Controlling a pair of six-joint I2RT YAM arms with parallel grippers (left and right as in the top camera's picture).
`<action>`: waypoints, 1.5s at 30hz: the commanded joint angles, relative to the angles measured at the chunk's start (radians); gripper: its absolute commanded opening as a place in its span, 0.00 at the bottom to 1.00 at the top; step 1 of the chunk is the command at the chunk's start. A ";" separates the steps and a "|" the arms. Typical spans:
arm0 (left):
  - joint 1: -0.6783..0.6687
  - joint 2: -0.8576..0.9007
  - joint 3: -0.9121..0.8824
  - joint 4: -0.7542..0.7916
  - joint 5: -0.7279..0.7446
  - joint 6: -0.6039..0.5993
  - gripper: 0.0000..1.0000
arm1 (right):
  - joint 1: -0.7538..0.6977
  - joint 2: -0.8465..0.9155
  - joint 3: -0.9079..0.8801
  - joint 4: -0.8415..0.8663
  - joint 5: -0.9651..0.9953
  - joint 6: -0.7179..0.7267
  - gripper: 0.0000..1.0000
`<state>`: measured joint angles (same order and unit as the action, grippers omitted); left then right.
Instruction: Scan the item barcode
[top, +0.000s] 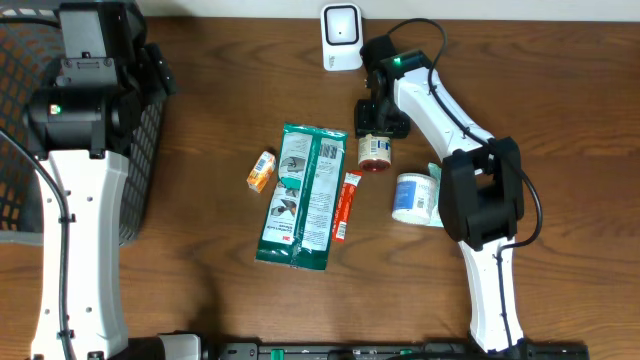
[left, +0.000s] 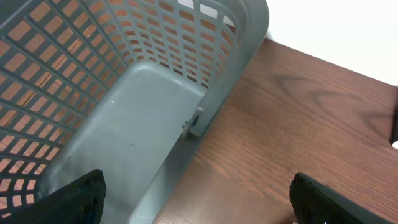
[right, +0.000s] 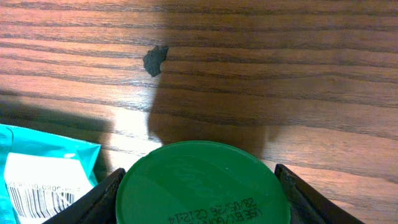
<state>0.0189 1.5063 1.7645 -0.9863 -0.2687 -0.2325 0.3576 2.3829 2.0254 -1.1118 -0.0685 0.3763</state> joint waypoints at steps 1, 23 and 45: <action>0.004 0.001 0.007 0.001 -0.016 -0.002 0.90 | 0.007 -0.033 0.026 -0.010 0.007 -0.008 0.56; 0.004 0.001 0.007 0.001 -0.016 -0.002 0.90 | 0.132 -0.328 0.018 -0.051 0.238 0.024 0.40; 0.004 0.001 0.007 0.001 -0.016 -0.002 0.90 | 0.360 -0.620 -0.227 0.057 0.627 0.124 0.23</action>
<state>0.0189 1.5063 1.7645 -0.9863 -0.2687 -0.2321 0.7082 1.9320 1.8751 -1.1019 0.4667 0.4721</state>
